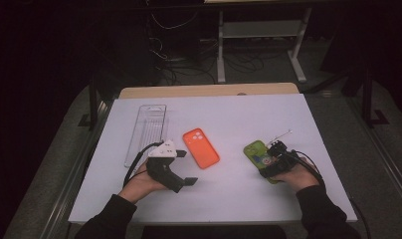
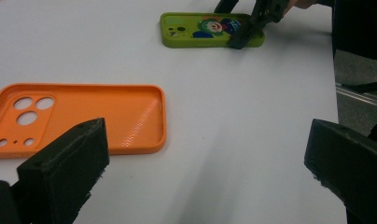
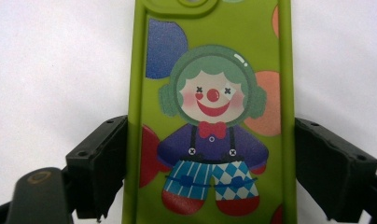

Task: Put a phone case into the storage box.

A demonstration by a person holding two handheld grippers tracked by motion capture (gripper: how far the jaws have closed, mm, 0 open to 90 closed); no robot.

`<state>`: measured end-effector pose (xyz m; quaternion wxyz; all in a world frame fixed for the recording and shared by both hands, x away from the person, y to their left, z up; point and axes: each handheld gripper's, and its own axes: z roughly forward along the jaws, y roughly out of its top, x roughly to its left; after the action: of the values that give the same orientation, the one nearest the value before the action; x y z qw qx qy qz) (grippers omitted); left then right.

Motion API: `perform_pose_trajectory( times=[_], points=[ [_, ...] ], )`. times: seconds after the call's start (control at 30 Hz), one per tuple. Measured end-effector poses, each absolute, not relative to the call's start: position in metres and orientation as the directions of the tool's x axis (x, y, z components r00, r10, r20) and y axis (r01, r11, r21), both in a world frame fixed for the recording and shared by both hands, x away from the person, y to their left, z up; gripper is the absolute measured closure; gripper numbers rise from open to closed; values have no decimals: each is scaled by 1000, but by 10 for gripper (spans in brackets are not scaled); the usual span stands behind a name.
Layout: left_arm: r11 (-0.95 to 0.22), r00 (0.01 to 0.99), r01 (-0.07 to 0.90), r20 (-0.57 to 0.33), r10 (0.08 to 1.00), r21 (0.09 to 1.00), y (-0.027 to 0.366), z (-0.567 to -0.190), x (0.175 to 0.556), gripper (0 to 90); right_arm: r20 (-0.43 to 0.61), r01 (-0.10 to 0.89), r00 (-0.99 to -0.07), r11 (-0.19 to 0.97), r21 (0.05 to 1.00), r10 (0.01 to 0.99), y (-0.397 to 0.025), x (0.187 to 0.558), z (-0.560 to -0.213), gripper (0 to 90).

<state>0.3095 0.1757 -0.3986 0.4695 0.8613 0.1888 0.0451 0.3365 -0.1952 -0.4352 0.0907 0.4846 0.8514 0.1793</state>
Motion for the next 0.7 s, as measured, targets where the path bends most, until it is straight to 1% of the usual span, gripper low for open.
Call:
perform_pose_trajectory(
  times=[0.33, 0.43, 0.63, 0.67, 0.7],
  points=[
    [-497, 927, 277, -94, 362, 822, 176, -399, 309, 0, 35, 792, -521, 468, 391, 853, -197, 338, -434, 158],
    [-489, 923, 290, -107, 369, 822, 175, -400, 309, 0, 51, 793, -522, 462, 397, 852, -199, 340, -433, 157],
    [-500, 927, 281, -97, 363, 819, 175, -400, 310, 0, 66, 772, -545, 470, 427, 836, -203, 341, -424, 157],
    [-503, 927, 283, -98, 362, 817, 175, -400, 310, 0, 78, 778, -536, 456, 433, 841, -202, 342, -422, 157],
    [-508, 928, 279, -93, 360, 815, 175, -400, 310, 0, 69, 763, -555, 474, 439, 829, -204, 342, -420, 157]
  ],
)
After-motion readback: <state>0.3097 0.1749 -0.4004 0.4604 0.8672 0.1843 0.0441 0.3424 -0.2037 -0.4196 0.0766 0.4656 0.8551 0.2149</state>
